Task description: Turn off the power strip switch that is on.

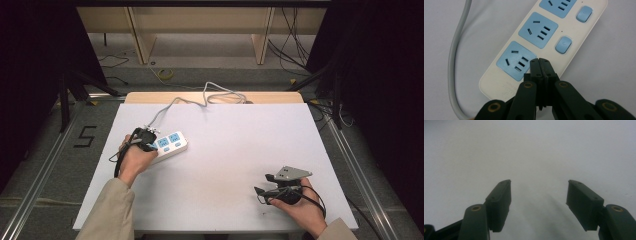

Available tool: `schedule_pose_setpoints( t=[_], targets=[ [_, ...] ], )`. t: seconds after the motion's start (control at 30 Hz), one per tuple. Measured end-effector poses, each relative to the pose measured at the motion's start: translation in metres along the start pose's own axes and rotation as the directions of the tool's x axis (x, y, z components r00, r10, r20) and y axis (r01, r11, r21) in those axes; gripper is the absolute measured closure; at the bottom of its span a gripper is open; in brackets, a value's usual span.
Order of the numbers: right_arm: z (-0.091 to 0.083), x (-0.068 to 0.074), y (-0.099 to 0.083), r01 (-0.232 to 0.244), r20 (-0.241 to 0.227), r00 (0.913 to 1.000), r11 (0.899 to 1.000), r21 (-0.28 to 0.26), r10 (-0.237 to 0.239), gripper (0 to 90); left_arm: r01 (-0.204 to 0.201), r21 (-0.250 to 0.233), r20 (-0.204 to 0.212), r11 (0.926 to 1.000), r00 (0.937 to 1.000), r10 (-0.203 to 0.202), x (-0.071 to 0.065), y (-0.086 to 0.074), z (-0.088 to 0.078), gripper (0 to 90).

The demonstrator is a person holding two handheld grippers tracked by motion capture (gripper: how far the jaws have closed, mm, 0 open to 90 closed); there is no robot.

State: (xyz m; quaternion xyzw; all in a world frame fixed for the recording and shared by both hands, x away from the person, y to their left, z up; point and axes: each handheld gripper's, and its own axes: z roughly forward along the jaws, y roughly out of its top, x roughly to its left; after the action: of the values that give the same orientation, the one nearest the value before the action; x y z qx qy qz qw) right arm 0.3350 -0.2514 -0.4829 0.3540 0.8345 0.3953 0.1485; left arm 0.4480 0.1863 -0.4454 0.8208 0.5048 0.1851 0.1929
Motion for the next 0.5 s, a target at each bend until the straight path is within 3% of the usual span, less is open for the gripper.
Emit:
schedule_pose_setpoints(
  t=[0.33, 0.5],
  targets=[
    [0.0000, 0.0002, 0.0001, 0.002, -0.001, 1.0000, 1.000, 0.001, -0.002, 37.2, 0.002, 0.005, 0.002, 1.0000, 1.0000, -0.002, 0.0002, 0.0005, 0.0001, 89.9],
    [0.0003, 0.0004, 0.0002, 0.003, -0.001, 1.0000, 1.000, 0.001, -0.003, 37.2, -0.018, 0.011, -0.009, 0.9998, 0.9998, 0.018, -0.0012, 0.0014, 0.0004, 89.9]
  ],
)
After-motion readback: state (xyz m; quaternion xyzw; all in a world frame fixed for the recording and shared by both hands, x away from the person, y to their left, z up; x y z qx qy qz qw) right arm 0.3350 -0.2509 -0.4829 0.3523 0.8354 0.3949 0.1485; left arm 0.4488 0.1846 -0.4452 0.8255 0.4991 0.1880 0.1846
